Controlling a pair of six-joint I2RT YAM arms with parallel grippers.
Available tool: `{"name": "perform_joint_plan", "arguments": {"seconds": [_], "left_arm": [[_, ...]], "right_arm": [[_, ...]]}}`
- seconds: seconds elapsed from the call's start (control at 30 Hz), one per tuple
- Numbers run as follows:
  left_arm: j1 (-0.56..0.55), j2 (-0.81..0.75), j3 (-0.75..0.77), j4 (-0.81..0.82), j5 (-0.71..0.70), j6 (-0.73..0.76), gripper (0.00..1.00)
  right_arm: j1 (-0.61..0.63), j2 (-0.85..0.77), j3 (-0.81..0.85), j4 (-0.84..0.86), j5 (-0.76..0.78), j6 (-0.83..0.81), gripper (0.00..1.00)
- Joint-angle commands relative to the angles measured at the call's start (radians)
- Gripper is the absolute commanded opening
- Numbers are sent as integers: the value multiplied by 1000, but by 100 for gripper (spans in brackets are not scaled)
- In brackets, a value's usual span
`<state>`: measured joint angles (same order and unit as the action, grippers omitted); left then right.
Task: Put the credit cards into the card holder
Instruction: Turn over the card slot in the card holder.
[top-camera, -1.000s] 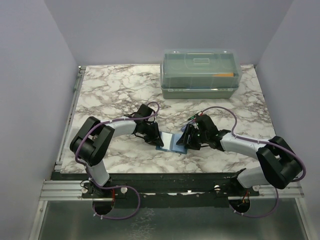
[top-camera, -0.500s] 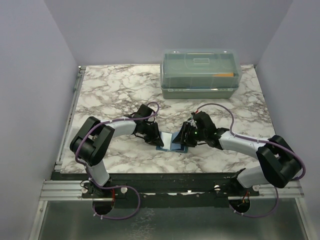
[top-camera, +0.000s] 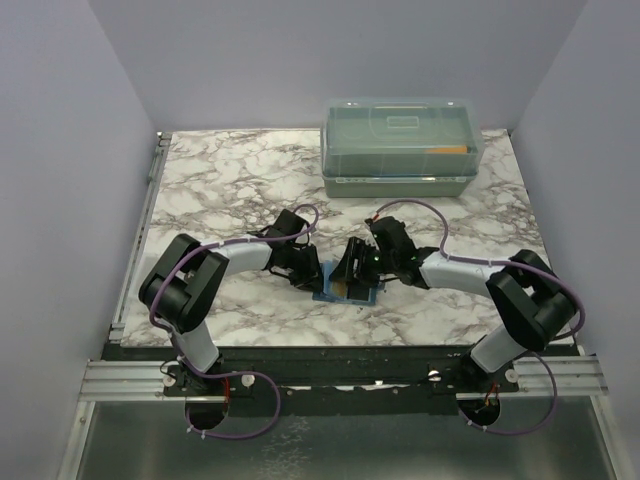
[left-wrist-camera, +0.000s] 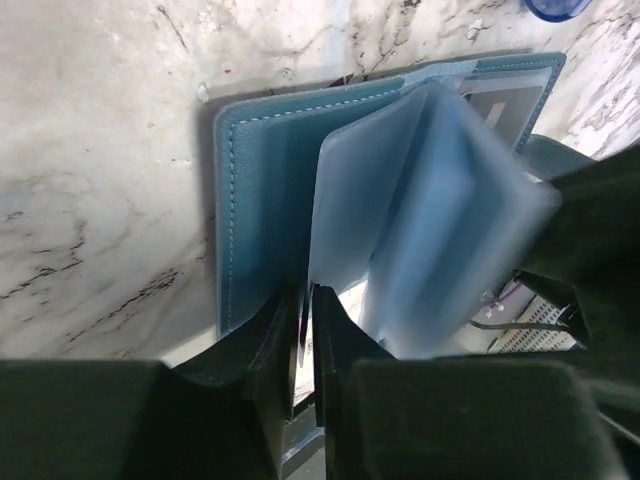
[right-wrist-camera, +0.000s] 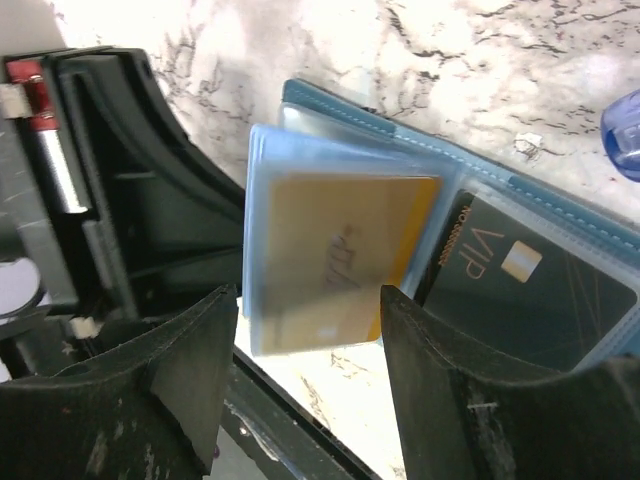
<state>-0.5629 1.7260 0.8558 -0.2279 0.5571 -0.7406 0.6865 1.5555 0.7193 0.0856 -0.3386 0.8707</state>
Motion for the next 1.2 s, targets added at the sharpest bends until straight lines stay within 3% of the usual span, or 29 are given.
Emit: {"name": "perform_joint_plan", "arguments": {"seconds": [0.0, 0.2, 0.4, 0.5, 0.9, 1.17], "left_arm": [[-3, -30, -38, -16, -3, 10, 22], [3, -71, -46, -37, -26, 24, 28], [24, -120, -43, -64, -15, 67, 46], [25, -146, -26, -77, -12, 91, 48], [19, -121, 23, -83, 35, 85, 41], [2, -110, 32, -83, 38, 83, 40]], "right_arm": [[2, 44, 56, 2, -3, -33, 62], [2, 25, 32, -52, 68, -43, 46], [2, -2, 8, -122, 133, -46, 40], [2, -21, -12, -136, 153, -41, 38], [10, -81, -5, -27, 50, -57, 62], [29, -17, 58, -73, 81, -71, 62]]}}
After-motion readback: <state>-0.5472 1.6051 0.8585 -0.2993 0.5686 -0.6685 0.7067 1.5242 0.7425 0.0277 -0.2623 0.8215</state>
